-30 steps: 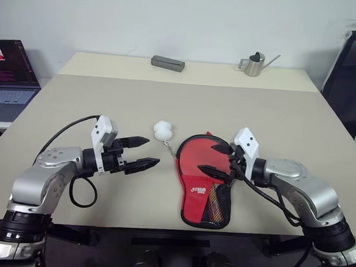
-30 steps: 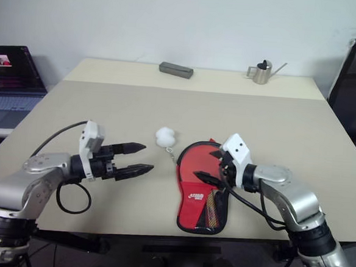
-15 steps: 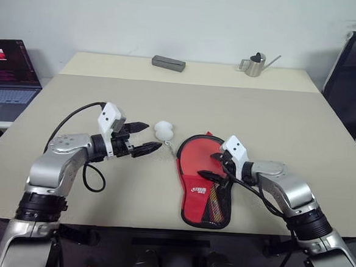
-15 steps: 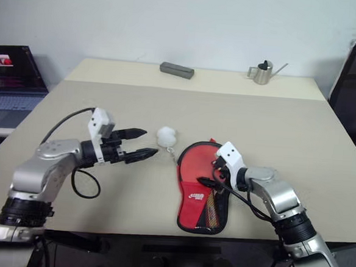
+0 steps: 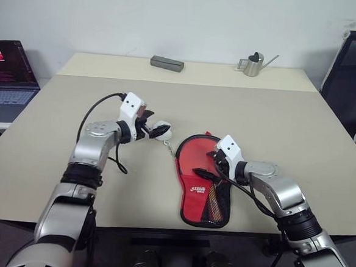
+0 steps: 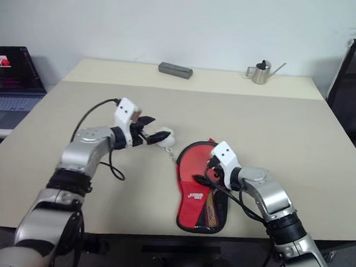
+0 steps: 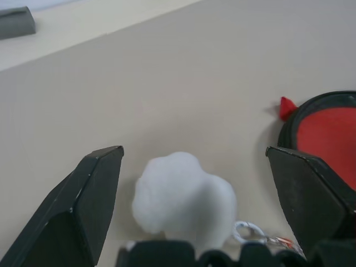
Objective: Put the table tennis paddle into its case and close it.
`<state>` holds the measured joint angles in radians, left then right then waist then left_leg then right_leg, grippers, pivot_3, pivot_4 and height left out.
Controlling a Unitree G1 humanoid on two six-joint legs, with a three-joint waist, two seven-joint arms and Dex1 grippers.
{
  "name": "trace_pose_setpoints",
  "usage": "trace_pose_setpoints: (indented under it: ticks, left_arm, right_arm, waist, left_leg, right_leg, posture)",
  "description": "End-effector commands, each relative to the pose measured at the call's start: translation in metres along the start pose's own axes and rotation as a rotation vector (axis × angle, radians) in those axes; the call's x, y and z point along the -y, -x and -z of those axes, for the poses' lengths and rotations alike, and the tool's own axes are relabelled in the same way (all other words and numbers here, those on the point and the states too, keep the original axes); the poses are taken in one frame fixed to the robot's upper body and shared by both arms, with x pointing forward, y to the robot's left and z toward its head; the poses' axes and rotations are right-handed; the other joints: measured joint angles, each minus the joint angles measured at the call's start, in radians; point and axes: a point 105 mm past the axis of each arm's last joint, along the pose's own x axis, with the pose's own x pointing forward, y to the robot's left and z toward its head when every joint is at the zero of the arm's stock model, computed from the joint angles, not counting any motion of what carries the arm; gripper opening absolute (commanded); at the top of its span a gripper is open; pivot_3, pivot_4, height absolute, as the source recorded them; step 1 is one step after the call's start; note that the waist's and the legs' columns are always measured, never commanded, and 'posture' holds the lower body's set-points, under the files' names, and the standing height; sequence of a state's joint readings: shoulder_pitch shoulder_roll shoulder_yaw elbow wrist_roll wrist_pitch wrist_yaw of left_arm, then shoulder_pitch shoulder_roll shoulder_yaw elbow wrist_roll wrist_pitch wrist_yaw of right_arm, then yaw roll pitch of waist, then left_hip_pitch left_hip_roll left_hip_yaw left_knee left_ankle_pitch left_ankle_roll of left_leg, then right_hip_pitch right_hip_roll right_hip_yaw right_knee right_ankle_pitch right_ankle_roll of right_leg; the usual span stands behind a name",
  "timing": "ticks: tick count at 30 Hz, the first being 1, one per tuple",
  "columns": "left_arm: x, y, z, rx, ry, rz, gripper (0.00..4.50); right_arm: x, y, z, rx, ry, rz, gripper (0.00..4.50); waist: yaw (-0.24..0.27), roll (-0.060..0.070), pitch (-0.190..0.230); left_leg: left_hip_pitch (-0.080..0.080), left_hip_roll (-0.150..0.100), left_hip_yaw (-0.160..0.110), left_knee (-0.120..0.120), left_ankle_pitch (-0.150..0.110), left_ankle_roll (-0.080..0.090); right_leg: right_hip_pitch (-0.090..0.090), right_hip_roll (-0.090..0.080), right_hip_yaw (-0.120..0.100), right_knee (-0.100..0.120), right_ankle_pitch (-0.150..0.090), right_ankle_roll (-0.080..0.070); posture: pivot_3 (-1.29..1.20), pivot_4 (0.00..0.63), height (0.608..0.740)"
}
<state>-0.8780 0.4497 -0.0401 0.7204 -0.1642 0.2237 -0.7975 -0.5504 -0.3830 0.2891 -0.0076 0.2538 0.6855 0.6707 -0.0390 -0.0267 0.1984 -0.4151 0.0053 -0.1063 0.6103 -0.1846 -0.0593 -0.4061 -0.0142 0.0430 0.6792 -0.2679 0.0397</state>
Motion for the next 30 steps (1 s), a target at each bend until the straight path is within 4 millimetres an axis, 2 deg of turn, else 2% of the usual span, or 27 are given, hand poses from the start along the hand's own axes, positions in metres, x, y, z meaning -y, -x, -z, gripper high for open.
trace_pose_setpoints:
  ticks: [1,9,15,26,29,30]
  left_arm:
    - [-0.003,-0.009,-0.008,-0.002,-0.041,-0.005,4.5]
    - [-0.011,-0.021,0.001,-0.048,-0.014,-0.063,4.5]
    - [-0.012,-0.021,0.017,-0.101,0.013,-0.076,4.5]
    - [-0.008,-0.021,0.022,-0.106,0.043,-0.058,4.5]
    - [-0.004,-0.024,0.02,-0.087,0.054,-0.038,3.96]
    - [-0.002,-0.025,0.02,-0.086,0.054,-0.03,3.65]
  right_arm:
    - [0.003,0.0,0.001,0.0,-0.014,0.018,4.45]
    - [0.0,0.0,0.001,0.008,-0.03,0.021,4.45]
    - [-0.001,-0.001,0.001,0.014,-0.037,0.024,4.45]
    - [-0.001,-0.002,0.001,0.018,-0.043,0.028,4.45]
    - [-0.003,-0.001,0.002,0.022,-0.035,0.026,4.5]
    - [-0.004,-0.001,0.002,0.023,-0.032,0.024,4.5]
  waist:
    - [-0.002,0.0,0.0]
    - [-0.01,0.0,0.0]
    - [-0.012,0.0,0.0]
    - [-0.015,0.0,0.0]
    - [-0.015,0.0,0.0]
    - [-0.015,0.0,0.0]
  left_leg:
    - [0.0,0.0,0.0,0.0,0.0,0.0]
    - [0.0,0.0,0.0,0.0,0.0,0.0]
    - [0.0,0.0,-0.001,0.0,0.0,0.0]
    - [0.0,-0.001,-0.001,0.0,0.0,0.0]
    - [0.0,-0.001,-0.001,0.0,0.0,0.0]
    - [0.0,-0.001,-0.001,0.0,0.0,0.0]
  right_leg:
    - [0.0,0.0,0.0,0.0,0.0,0.0]
    - [0.0,0.0,0.0,0.0,0.0,0.0]
    - [0.0,0.0,0.0,0.001,0.0,0.0]
    - [0.0,0.0,0.0,0.001,0.0,0.0]
    - [0.0,0.0,0.0,0.001,0.0,0.0]
    - [0.0,0.0,0.0,0.001,0.0,0.0]
  posture:
    - [0.0,0.15,0.74]
    - [0.0,0.15,0.74]
    - [0.0,0.15,0.74]
    - [0.0,0.15,0.74]
    - [0.0,0.15,0.74]
    - [0.0,0.15,0.74]
